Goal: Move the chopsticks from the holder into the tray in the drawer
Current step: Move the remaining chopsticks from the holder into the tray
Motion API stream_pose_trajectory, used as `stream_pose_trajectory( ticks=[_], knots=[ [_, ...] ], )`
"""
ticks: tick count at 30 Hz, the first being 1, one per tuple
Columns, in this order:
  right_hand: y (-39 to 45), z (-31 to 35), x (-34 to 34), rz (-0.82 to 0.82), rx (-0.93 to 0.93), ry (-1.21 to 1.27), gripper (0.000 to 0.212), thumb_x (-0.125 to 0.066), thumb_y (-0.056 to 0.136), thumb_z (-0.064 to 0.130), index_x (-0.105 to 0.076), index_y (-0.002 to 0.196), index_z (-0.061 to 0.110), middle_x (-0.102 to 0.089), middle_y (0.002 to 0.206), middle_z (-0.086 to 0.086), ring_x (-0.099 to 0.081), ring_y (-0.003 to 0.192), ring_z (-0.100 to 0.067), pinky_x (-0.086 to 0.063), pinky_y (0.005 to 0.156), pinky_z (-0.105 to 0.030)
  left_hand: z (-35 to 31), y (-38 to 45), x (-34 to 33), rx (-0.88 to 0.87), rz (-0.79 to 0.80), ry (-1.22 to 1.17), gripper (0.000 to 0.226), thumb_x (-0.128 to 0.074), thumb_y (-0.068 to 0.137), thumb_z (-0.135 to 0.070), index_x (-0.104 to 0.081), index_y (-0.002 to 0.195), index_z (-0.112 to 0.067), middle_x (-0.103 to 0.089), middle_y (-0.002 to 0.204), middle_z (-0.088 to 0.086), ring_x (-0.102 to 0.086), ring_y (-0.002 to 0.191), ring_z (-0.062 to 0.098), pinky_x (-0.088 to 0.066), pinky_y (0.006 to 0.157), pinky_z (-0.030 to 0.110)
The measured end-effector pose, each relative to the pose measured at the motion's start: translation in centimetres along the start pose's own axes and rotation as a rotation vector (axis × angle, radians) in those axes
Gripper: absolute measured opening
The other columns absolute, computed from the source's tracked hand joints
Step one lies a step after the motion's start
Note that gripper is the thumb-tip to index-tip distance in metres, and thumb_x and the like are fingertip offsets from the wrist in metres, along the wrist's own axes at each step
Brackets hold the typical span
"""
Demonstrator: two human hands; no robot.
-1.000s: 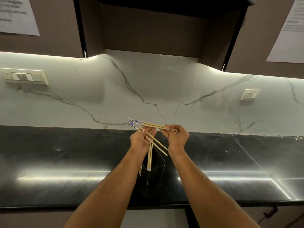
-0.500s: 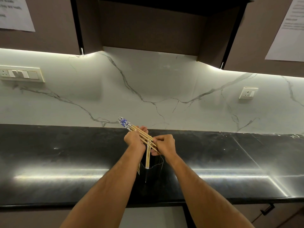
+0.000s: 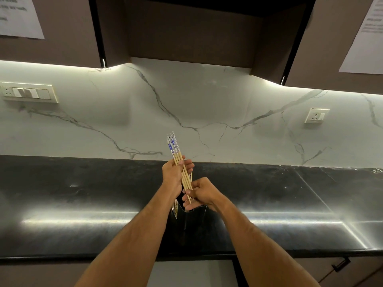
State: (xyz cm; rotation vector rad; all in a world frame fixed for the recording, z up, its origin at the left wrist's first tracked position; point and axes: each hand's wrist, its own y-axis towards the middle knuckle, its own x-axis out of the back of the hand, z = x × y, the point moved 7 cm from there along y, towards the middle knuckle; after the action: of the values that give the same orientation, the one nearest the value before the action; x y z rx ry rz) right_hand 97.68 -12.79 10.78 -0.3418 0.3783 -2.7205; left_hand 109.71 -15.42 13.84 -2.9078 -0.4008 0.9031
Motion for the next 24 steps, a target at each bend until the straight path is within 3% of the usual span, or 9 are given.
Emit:
stream_pose_trajectory(
  ticks=[5, 8, 12, 14, 17, 21, 24],
  knots=[
    [-0.1, -0.9, -0.3, 0.103, -0.069, 0.042, 0.018, -0.06, 0.099, 0.006, -0.065, 0.113, -0.003, -0.076, 0.099, -0.022, -0.076, 0.091, -0.035, -0.064, 0.079, -0.045, 0.7, 0.4, 0.5, 0.054, 0.059, 0.126, 0.02, -0.049, 0.104, -0.009, -0.068, 0.109, -0.004, -0.076, 0.09, 0.013, -0.076, 0.079, 0.023, -0.062, 0.072, 0.034],
    [-0.4, -0.4, 0.4, 0.17, -0.087, -0.198, 0.029, -0.067, 0.095, 0.012, -0.062, 0.123, 0.006, -0.076, 0.104, -0.015, -0.075, 0.096, -0.027, -0.064, 0.079, -0.045, 0.9, 0.3, 0.9, 0.021, 0.087, 0.286, 0.02, -0.049, 0.104, -0.007, -0.069, 0.108, -0.004, -0.076, 0.087, 0.012, -0.076, 0.078, 0.022, -0.061, 0.072, 0.032],
    [0.2, 3.4, 3.9, -0.05, 0.153, -0.127, 0.062, -0.069, 0.085, -0.006, -0.046, 0.14, 0.011, -0.069, 0.113, -0.014, -0.074, 0.097, -0.028, -0.063, 0.082, -0.042, 1.8, -0.4, 1.7, 0.007, 0.179, 0.397, 0.019, -0.049, 0.103, -0.004, -0.067, 0.108, -0.002, -0.077, 0.084, 0.011, -0.076, 0.078, 0.021, -0.062, 0.07, 0.03],
    [0.4, 5.7, 5.3, -0.196, 0.294, -0.087, 0.067, -0.067, 0.088, -0.002, -0.04, 0.147, 0.015, -0.064, 0.122, -0.012, -0.071, 0.103, -0.024, -0.061, 0.087, -0.042, 2.3, -0.9, 2.0, -0.009, 0.25, 0.437, 0.02, -0.049, 0.103, -0.003, -0.067, 0.109, 0.0, -0.076, 0.086, 0.012, -0.075, 0.08, 0.023, -0.062, 0.074, 0.032],
    [0.8, 8.3, 5.4, -0.267, 0.456, -0.197, 0.074, -0.069, 0.091, 0.005, -0.033, 0.153, 0.022, -0.058, 0.128, -0.002, -0.071, 0.101, -0.018, -0.062, 0.086, -0.037, 3.2, -1.3, 2.3, -0.006, 0.322, 0.519, 0.02, -0.05, 0.102, -0.005, -0.068, 0.109, 0.0, -0.075, 0.092, 0.016, -0.075, 0.085, 0.026, -0.061, 0.079, 0.034],
    [1.1, 9.2, 4.7, -0.299, 0.575, -0.475, 0.069, -0.073, 0.088, 0.003, -0.044, 0.15, 0.015, -0.067, 0.118, -0.004, -0.072, 0.079, -0.009, -0.058, 0.074, -0.014, 3.9, -1.6, 2.0, 0.029, 0.395, 0.607, 0.021, -0.048, 0.103, -0.005, -0.068, 0.11, -0.002, -0.076, 0.095, 0.016, -0.075, 0.091, 0.029, -0.061, 0.085, 0.039],
    [1.1, 8.9, 4.9, -0.342, 0.576, -0.501, 0.06, -0.075, 0.085, 0.001, -0.054, 0.141, 0.01, -0.072, 0.115, -0.007, -0.071, 0.072, -0.014, -0.061, 0.075, -0.022, 4.0, -1.8, 1.9, 0.041, 0.435, 0.634, 0.022, -0.047, 0.104, -0.005, -0.067, 0.112, -0.003, -0.075, 0.096, 0.016, -0.075, 0.093, 0.031, -0.061, 0.088, 0.041]
  ],
)
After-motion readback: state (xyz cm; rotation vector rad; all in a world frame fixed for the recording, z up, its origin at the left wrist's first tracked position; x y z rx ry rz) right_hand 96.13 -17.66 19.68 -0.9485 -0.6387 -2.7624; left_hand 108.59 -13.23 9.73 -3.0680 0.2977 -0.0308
